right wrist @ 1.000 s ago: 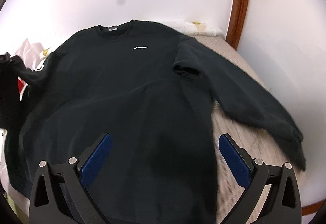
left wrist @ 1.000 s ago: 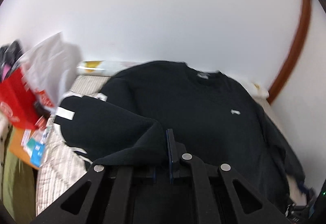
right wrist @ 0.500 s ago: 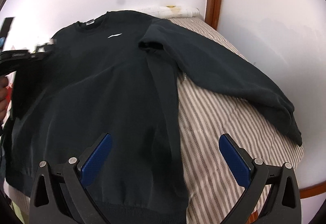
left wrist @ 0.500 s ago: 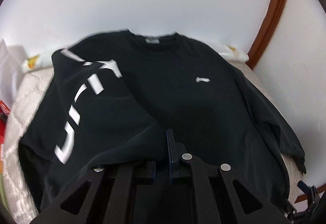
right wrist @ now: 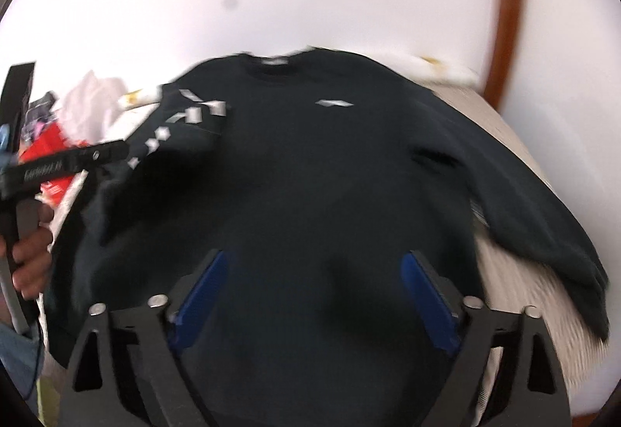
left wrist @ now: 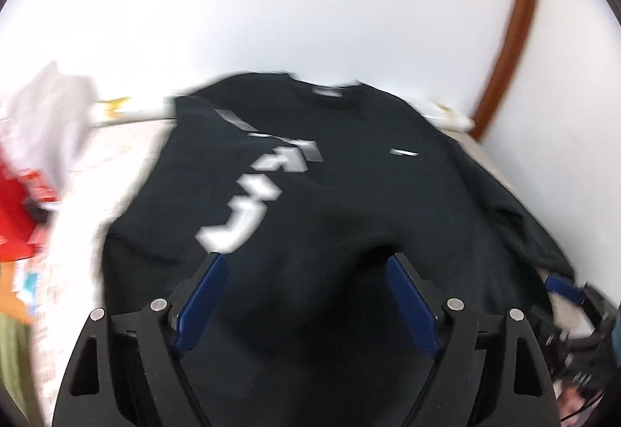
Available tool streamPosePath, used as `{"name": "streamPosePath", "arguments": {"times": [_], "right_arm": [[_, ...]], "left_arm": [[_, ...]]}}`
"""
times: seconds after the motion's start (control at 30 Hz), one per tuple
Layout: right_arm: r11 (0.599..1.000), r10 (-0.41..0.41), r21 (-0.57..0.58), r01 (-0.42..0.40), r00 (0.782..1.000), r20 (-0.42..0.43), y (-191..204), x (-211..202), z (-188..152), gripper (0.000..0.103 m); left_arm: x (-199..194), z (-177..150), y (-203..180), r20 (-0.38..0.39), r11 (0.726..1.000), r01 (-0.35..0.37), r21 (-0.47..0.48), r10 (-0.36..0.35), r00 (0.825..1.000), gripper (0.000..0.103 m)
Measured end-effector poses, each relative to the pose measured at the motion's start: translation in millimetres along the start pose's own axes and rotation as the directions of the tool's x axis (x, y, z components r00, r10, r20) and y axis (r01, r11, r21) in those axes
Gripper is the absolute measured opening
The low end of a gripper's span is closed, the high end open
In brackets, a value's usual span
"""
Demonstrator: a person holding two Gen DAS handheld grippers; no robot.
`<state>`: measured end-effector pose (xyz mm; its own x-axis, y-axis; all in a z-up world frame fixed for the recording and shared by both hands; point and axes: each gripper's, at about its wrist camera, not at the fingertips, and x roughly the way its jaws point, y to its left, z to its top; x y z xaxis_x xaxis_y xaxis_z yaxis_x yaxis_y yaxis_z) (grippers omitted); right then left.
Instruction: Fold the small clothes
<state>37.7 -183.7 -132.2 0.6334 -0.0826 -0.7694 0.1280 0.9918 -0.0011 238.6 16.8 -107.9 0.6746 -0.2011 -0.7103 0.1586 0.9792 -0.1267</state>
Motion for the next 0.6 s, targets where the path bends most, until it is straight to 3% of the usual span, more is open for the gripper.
{"name": "streamPosePath", "arguments": {"times": [0.07, 0.13, 0.27, 0.47, 0.6], "right_arm": [[0.999, 0.034, -0.035, -0.034, 0.999, -0.001, 27, 8, 11, 0.074], [0.995, 0.079, -0.064, -0.08, 0.997, -0.012, 52, 17, 20, 0.066], [0.978, 0.136, -0.154, -0.138, 0.99, -0.023, 111, 35, 34, 0.066], [0.936, -0.001, -0.352, 0.009, 1.0, 0.023, 164, 62, 44, 0.066], [0.914, -0.04, -0.404, 0.038, 0.999, 0.003, 168, 80, 46, 0.066]], "left_arm": [[-8, -10, 27, -0.007, 0.997, -0.077, -0.027, 0.077, 0.997, 0.083], [-15, -22, 53, -0.014, 0.993, -0.107, -0.057, 0.107, 0.994, 0.083], [-20, -41, 91, -0.047, 0.984, -0.146, -0.098, 0.142, 0.989, 0.083], [-18, -55, 121, -0.075, 0.98, -0.142, -0.137, 0.133, 0.988, 0.083], [-14, -57, 125, -0.086, 0.979, -0.146, -0.139, 0.135, 0.987, 0.083]]}}
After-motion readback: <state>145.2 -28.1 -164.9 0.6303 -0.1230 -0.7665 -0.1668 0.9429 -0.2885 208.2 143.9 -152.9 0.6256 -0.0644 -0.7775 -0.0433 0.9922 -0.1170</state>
